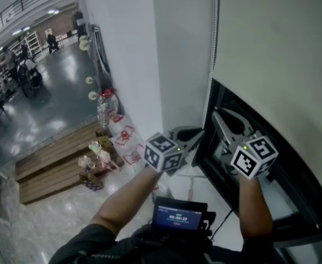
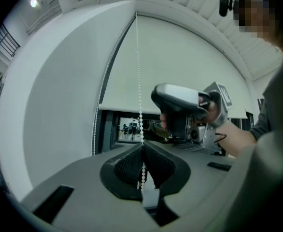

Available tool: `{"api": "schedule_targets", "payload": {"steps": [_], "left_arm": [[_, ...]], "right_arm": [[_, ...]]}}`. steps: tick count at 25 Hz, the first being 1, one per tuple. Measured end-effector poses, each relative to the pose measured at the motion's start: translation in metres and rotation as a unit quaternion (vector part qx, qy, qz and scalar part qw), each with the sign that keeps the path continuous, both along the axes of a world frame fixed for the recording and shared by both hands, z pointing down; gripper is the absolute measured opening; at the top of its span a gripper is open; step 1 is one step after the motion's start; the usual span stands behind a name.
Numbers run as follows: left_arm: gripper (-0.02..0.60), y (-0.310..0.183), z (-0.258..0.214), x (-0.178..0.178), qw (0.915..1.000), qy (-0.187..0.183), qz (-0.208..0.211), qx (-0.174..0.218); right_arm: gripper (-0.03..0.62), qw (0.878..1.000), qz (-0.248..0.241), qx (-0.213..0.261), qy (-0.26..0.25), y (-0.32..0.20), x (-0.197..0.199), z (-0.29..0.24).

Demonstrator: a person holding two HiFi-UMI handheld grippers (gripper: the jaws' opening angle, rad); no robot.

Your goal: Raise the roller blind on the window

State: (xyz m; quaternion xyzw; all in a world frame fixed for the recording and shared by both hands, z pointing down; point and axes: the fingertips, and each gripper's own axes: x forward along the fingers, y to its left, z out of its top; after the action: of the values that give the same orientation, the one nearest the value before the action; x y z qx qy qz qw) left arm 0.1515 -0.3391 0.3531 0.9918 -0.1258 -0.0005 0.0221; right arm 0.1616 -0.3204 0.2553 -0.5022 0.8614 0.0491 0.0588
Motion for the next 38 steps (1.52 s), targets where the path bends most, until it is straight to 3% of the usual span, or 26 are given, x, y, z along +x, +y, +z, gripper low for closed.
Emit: {"api": "schedule_targets", "payload": {"steps": [7,9,10,15,19,23,38], "left_arm": [[0.002,0.002,0.004,-0.001,0.9999,-0.007,0.01,-0.005],[0.002,0.005,0.002,0.0,0.9999,-0.011,0.01,0.003],[0.002,0.005,0.002,-0.001,0.9999,-0.012,0.009,0.007],[0.002,-0.002,0.007,-0.004,0.9996,-0.019,0.0,0.019],[0.0,-0.001,0.007,-0.002,0.9969,-0.047,-0.02,0.06],[0.0,0.004,0.01,0.001,0.9987,-0.035,-0.007,0.036],[0.0,0.003,0.078,-0.001,0.9965,-0.082,-0.012,0.005]], "right_arm": [[0.08,0.999,-0.008,0.02,0.039,-0.027,-0.022,-0.039],[0.067,0.999,-0.009,0.017,0.037,-0.03,-0.024,-0.044],[0.021,0.999,-0.011,0.016,0.032,-0.032,-0.024,-0.045],[0.0,0.999,-0.025,0.021,0.013,-0.036,-0.025,-0.043],[0.0,0.999,-0.022,0.028,0.013,-0.034,-0.026,-0.043],[-0.001,0.999,-0.023,0.03,0.015,-0.031,-0.027,-0.04],[-0.002,0.999,-0.015,-0.033,0.0,-0.033,-0.029,0.027]]}}
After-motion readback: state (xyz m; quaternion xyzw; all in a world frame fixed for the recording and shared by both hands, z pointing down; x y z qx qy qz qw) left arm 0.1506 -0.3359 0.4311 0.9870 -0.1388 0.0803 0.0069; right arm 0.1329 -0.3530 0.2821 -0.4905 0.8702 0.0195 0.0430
